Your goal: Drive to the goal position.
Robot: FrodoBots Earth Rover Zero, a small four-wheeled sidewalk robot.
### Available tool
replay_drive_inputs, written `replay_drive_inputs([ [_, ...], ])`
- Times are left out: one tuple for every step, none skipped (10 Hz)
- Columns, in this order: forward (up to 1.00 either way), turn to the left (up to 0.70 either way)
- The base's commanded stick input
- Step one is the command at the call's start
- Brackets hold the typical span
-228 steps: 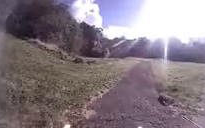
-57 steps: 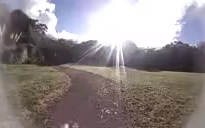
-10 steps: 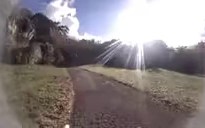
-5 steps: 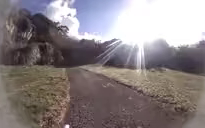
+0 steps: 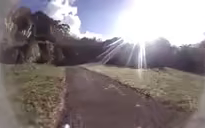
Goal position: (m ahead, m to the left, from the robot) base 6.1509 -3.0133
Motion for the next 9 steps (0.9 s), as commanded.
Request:
replay_drive_inputs([
  [0.7, 0.35],
  [0.7, 0.35],
  [0.7, 0.0],
  [0.7, 0.0],
  [0.7, 0.0],
  [0.7, 0.0],
  [0.7, 0.0],
  [0.7, 0.0],
  [0.7, 0.0],
])
